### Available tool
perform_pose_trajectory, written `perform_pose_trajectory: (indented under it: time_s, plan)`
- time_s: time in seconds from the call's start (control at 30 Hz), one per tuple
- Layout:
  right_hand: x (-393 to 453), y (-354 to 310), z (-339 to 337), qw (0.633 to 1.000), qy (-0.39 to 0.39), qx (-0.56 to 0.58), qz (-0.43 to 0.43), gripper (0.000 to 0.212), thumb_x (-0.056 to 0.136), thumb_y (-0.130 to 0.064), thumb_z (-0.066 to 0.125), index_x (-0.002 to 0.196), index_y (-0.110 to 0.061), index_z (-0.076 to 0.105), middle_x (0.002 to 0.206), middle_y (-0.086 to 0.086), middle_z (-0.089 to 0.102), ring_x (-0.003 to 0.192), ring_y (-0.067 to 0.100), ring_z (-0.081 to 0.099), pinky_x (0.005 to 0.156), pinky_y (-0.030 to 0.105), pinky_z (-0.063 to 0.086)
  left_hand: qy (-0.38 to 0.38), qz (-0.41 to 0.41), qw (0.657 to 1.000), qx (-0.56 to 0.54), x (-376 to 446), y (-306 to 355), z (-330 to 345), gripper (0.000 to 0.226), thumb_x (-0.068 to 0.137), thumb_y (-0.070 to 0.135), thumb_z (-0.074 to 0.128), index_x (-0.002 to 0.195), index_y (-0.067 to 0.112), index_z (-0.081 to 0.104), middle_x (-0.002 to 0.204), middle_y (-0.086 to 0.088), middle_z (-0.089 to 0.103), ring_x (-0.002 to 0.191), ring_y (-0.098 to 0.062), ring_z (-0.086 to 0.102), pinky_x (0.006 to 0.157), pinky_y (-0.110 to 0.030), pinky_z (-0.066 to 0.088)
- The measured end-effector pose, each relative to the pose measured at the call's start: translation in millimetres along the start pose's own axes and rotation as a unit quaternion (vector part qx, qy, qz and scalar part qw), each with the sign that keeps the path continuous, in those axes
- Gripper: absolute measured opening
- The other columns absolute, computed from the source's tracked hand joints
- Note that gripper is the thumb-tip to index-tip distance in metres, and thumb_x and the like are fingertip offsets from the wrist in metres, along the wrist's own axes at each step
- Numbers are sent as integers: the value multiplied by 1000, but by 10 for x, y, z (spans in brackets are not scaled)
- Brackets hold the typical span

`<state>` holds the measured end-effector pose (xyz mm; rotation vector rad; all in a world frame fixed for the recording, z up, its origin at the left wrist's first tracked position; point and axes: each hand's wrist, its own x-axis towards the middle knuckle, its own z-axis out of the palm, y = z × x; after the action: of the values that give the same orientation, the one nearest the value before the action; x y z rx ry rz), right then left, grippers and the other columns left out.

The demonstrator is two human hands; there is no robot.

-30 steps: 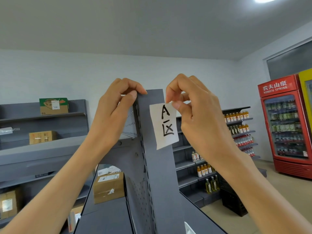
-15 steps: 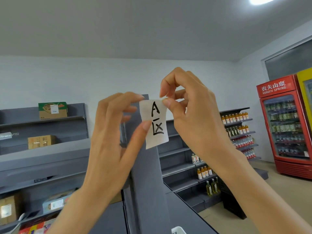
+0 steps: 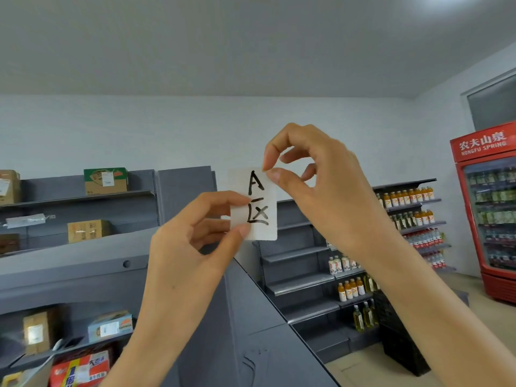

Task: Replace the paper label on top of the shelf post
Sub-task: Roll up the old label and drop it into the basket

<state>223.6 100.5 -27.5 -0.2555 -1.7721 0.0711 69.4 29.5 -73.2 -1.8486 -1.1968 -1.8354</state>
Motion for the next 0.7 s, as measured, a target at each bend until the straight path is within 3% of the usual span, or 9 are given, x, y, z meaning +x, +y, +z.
perform_pose_trajectory:
  time_s: [0.1,0.27,0.43,0.57,0.7]
  plan:
    - [-51,137,-32,998,-51,22,21,17,97,-17,61,91,-33,65,113,-20,65,108,-4,59,85,12,47,19,-12,1000,-17,26,29,113,38,82,7,75,95,41,70,95,13,75,81,-9,74,77,-20,60]
    - [-163,328,-82,980,-89,164,73,22,92,-9,68,103,-28,70,106,-15,74,88,2,75,86,26,60,26,-14,999,-21,36,97,295,40,81,9,76,101,43,67,94,4,76,79,-13,75,70,-20,58]
    - [-184,491,-221,961,-98,243,90,40,77,2,81,108,-20,72,106,-6,75,83,11,76,83,18,60,32,-26,999,13,35,86,441,37,83,10,75,107,37,66,93,11,76,75,-6,76,68,-17,57]
    - [-241,575,-230,971,-110,190,91,48,73,2,84,110,-28,74,102,-5,77,85,11,75,87,19,58,60,-13,997,43,11,88,538,41,82,14,76,113,39,67,94,19,75,78,3,75,76,-13,57]
    - [-279,681,-219,982,-86,146,86,35,82,-8,78,106,-33,75,100,-12,75,85,8,72,84,22,59,74,3,994,76,-15,107,658,41,82,17,75,113,42,67,91,22,75,78,13,71,69,-1,49]
